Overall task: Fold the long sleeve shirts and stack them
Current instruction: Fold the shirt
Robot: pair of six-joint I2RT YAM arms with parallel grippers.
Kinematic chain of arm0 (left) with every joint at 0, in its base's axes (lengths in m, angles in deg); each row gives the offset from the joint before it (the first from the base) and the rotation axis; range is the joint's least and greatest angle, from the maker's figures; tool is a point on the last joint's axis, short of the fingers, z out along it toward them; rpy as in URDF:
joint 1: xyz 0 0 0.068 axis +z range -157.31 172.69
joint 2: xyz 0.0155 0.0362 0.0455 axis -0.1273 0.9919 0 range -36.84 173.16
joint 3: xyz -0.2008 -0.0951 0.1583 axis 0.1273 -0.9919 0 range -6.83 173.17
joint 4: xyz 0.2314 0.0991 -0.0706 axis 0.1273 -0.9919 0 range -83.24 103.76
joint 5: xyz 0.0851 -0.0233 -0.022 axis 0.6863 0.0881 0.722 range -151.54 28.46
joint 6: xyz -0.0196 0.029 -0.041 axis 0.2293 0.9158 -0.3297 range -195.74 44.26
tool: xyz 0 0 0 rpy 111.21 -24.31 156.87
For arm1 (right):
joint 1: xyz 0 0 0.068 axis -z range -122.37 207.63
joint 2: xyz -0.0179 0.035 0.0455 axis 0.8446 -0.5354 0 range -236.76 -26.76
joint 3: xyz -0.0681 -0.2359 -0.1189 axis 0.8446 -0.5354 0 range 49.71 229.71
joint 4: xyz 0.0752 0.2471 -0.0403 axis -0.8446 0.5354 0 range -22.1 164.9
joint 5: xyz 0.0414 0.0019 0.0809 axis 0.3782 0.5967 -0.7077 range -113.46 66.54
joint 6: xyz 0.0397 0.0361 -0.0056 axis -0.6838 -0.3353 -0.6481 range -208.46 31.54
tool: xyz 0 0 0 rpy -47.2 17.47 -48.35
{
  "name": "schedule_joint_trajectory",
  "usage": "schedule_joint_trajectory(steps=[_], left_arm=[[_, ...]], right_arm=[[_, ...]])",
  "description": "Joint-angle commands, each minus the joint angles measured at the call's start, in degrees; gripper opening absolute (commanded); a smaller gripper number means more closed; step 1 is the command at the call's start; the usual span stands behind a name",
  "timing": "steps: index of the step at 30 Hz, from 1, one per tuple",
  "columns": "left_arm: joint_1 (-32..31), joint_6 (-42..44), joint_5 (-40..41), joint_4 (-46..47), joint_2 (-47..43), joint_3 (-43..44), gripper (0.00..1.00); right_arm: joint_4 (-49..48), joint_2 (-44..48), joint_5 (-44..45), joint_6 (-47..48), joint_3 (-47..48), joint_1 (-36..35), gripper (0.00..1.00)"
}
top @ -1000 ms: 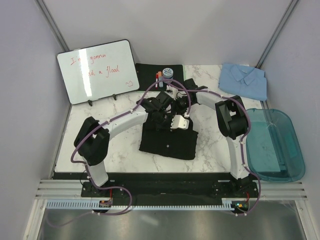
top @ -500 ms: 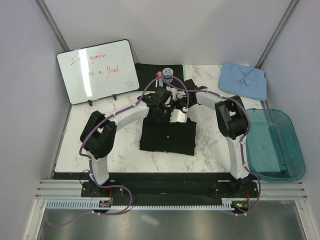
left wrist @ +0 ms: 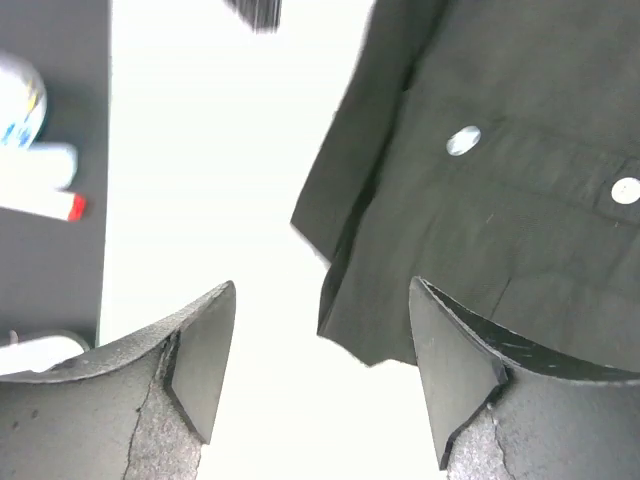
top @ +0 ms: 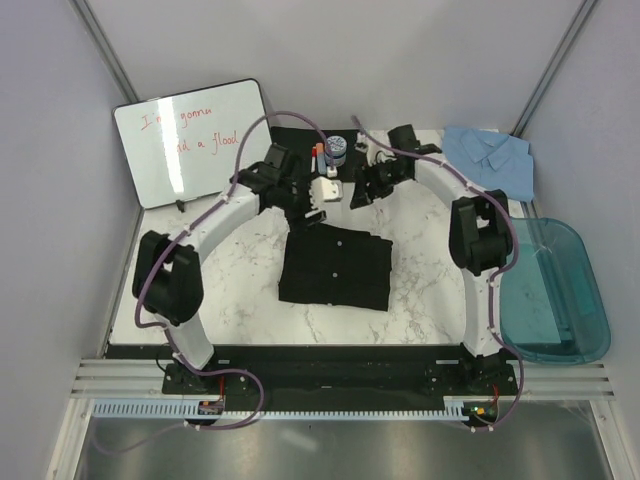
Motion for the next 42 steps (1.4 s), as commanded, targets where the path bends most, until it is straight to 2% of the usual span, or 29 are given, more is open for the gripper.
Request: schedule_joint_trajectory(steps=[1, 3, 4, 5, 8, 10, 16, 24, 33, 39, 40, 42], left_arm=[[7.23, -13.51, -9.58, -3.49, -3.03, 1.88, 0.77], [11.78, -16.78, -15.7, -4.2, -2.42, 1.97, 0.77], [13.11, -19.58, -17.57, -4.11, -1.46, 1.97, 0.77], [14.08, -21.0, -18.37, -3.85, -0.75, 2.14, 0.77], [17.08, -26.37, -21.71, -2.88, 2.58, 2.85, 0.78], [18.66, -28.83, -24.43, -1.74, 3.47, 1.97, 0.81], [20.07, -34.28, -28.84, 6.42, 4.27, -3.64, 0.83], [20.16, -37.37, -28.49, 12.41, 5.67, -7.0, 0.84], [19.55, -36.93, -30.42, 13.99, 7.52, -9.63, 0.91], [17.97, -37.1, -29.28, 14.26, 7.96, -9.63, 0.91], [17.87, -37.1, -29.19, 14.17, 7.78, -10.07, 0.9], [17.79, -37.63, -28.93, 13.82, 7.52, -10.51, 0.88]], right_arm=[[1.27, 5.91, -5.84, -6.89, 1.14, 8.76, 0.75], [0.92, 8.11, -10.17, -8.14, -2.73, 12.35, 0.82], [0.57, 11.17, -12.37, -8.32, -7.8, 13.16, 0.91], [-0.3, 12.85, -13.52, -9.01, -10.72, 13.95, 0.96], [-5.48, 20.15, -16.06, -11.73, -22.67, 14.75, 0.98], [-13.29, 25.06, -17.21, -15.16, -31.52, 14.75, 0.98], [-28.77, 29.3, -16.43, -23.16, -44.57, 14.14, 0.98], [-30.02, 29.92, -16.78, -20.53, -48.97, 11.32, 0.98], [-28.87, 32.56, -14.68, -16.58, -53.28, 8.69, 0.98], [-30.72, 28.61, -14.32, -16.66, -52.06, 7.46, 0.84], [-30.81, 27.99, -14.67, -16.67, -51.97, 7.37, 0.77], [-30.72, 27.99, -14.76, -17.19, -51.79, 6.93, 0.7]])
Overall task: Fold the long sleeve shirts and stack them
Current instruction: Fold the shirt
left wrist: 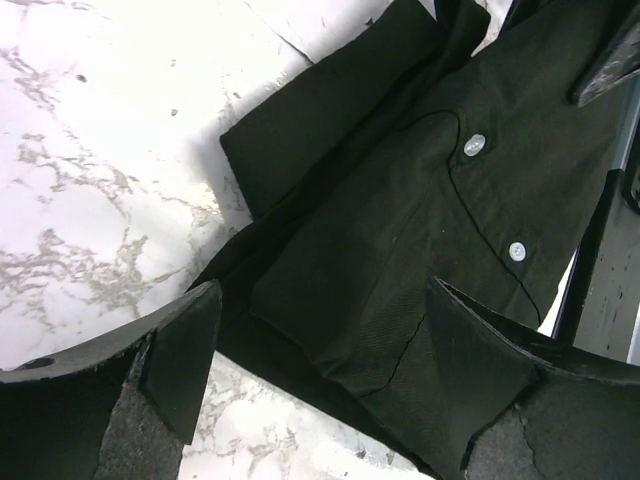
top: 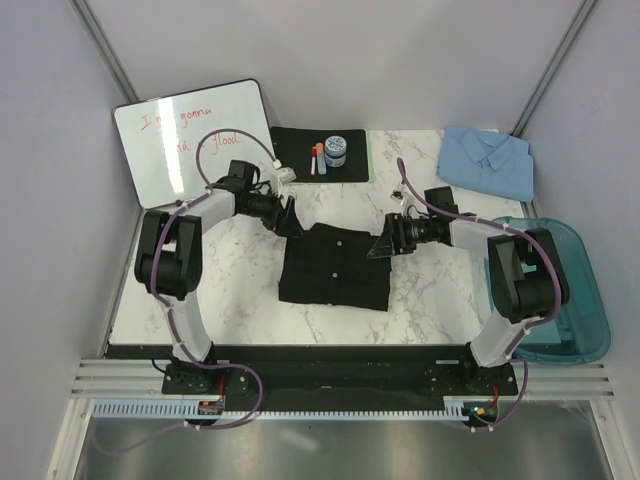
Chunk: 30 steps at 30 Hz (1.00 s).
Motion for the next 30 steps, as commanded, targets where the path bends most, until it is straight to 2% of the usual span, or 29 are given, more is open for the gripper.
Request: schedule_joint_trajectory(steps=[1, 3, 4, 5, 6, 7, 9, 10, 11, 12, 15, 19, 23, 26, 27, 30], left_arm=[[-0.77, -1.57, -0.97, 1.25, -0.72, -1.29, 0.84], [-0.77, -1.48, -1.41, 0.72, -1.42, -1.99, 0.75], [-0.68, -1.56, -1.85, 0.64, -2.64, -2.95, 0.71], [-0.77, -1.91, -2.46, 0.63, -3.27, -3.22, 0.65], [-0.77, -3.05, -2.73, 0.29, -4.14, -3.57, 0.52], [-0.77, -3.49, -2.99, -0.06, -5.72, -3.66, 0.44], [-0.77, -5.59, -2.73, -1.38, -7.57, -3.75, 0.28], [-0.77, -6.13, -2.38, -2.17, -9.32, -3.67, 0.24], [-0.68, -6.74, -0.72, -3.13, -10.29, -3.49, 0.2], [-0.68, -8.49, 0.08, -3.93, -11.09, -3.14, 0.12], [-0.68, -11.22, 2.1, -7.8, -13.29, -2.96, 0.02], [-0.42, -14.31, 3.95, -8.95, -11.98, -4.72, 0.02], [1.42, -17.2, 6.23, -4.58, -8.2, -5.59, 0.02], [2.83, -18.27, 7.55, -1.05, -6.35, -5.6, 0.02], [2.92, -17.83, 7.47, -1.04, -4.78, -4.38, 0.07], [2.92, -16.07, 6.85, -0.77, -3.19, -2.97, 0.13]], right_arm=[[-1.98, -1.0, -1.05, 0.12, 0.99, -0.68, 0.6], [-1.98, -0.56, -1.67, -0.85, 1.6, -0.94, 0.48], [-2.15, -0.38, -2.11, -2.07, 1.78, -1.03, 0.35], [-2.76, -0.29, -2.37, -3.13, 1.96, -1.38, 0.29], [-3.64, -0.38, -3.16, -4.27, 2.13, -1.82, 0.24], [-4.52, -0.38, -5.17, -5.76, 2.22, -2.0, 0.17], [-6.98, -0.47, -5.8, -9.8, 2.22, -2.7, 0.1], [-7.86, -0.64, -6.24, -11.12, 2.22, -2.96, 0.04], [-8.65, -0.82, -6.85, -14.36, 2.4, -3.23, 0.01], [-9.09, -1.95, -7.73, -16.04, 2.92, -3.4, 0.0], [-9.71, -4.85, -8.88, -21.32, 4.06, -3.58, 0.0], [-6.66, -11.7, -8.44, -21.16, 7.31, -3.67, 0.0], [-4.09, -18.2, -7.39, -18.87, 11.79, -3.67, 0.01], [-2.42, -20.59, -7.38, -17.91, 13.82, -3.49, 0.07], [-2.16, -20.94, -6.86, -17.82, 13.91, -3.49, 0.16], [-1.72, -19.98, -6.95, -16.94, 14.26, -2.88, 0.24]])
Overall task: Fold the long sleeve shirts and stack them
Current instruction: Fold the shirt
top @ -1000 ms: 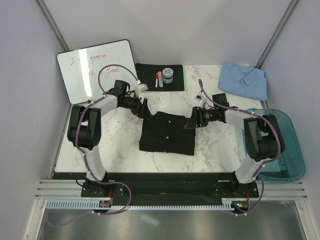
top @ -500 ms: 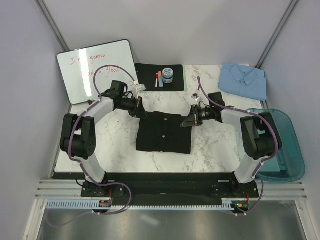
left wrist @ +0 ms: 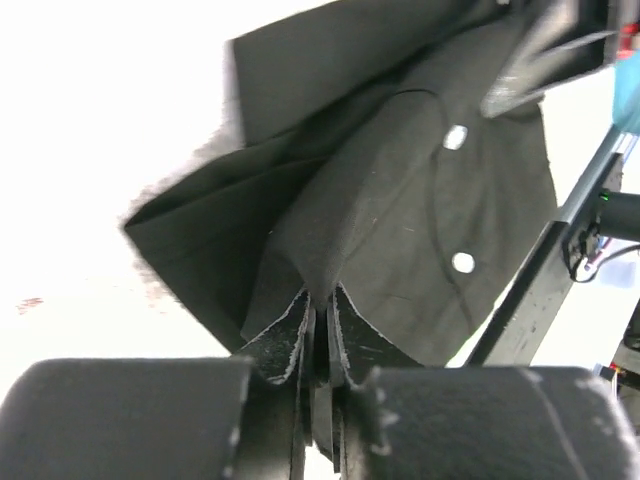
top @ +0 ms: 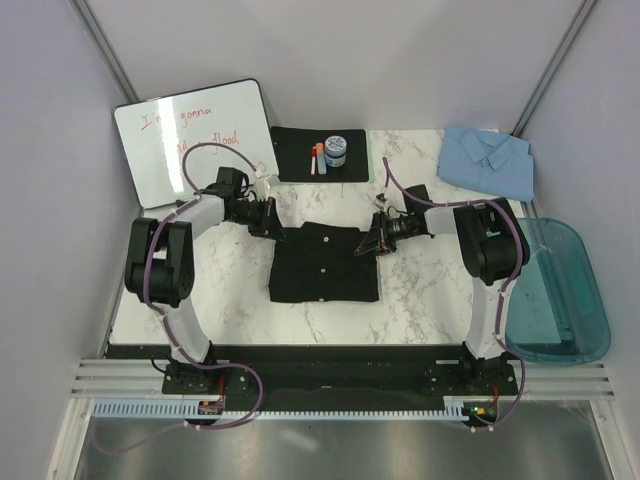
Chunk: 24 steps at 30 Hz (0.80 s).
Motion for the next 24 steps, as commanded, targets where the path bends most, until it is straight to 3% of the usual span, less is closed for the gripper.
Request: schedule_joint_trajectory(steps=[1, 3, 4, 5, 8, 10, 11, 13, 14, 17, 24], left_arm=[[0.45, -0.94, -0.16, 2.97, 2.56, 2.41, 0.13], [0.45, -1.29, -0.17, 3.66, 2.48, 1.89, 0.16], [0.54, -1.38, -0.52, 4.1, 2.13, 1.54, 0.2], [0.54, -1.21, -0.61, 4.2, 1.78, 0.93, 0.32], [0.89, -0.86, -3.24, 5.07, -0.15, -0.83, 0.44], [0.98, -0.59, -4.55, 6.04, -1.21, -1.45, 0.41], [0.89, -0.59, -4.82, 6.3, -1.99, -1.54, 0.29], [0.8, -1.46, -3.78, 7.01, -2.35, -1.28, 0.17], [0.89, -1.9, -2.82, 7.1, -1.92, -0.49, 0.09], [0.89, -2.17, 1.31, 6.84, 0.1, 1.44, 0.02], [1.24, -4.19, 2.55, 7.0, 8.54, 5.23, 0.08]], right_arm=[[1.91, 1.05, 0.29, 2.12, 3.05, 0.45, 0.29], [3.49, 1.75, 0.03, 3.0, 5.07, 0.71, 0.4], [5.93, 1.93, -0.5, 3.7, 5.95, 0.8, 0.4], [6.74, 2.8, -0.33, 4.75, 6.65, 0.71, 0.41], [8.6, 6.04, 0.64, 7.04, 6.05, 0.62, 0.42], [8.51, 7.55, 2.39, 7.83, 5.78, 0.71, 0.23], [8.68, 8.08, 3.36, 8.01, 6.21, 0.71, 0.17], [9.03, 7.64, 4.24, 8.1, 7.01, 0.71, 0.04], [9.04, 6.68, 4.33, 8.1, 7.62, 0.71, 0.02], [9.12, 2.92, 5.91, 8.01, 9.2, 0.8, 0.0], [9.91, -3.78, 10.48, 9.15, 14.47, 1.59, 0.0]])
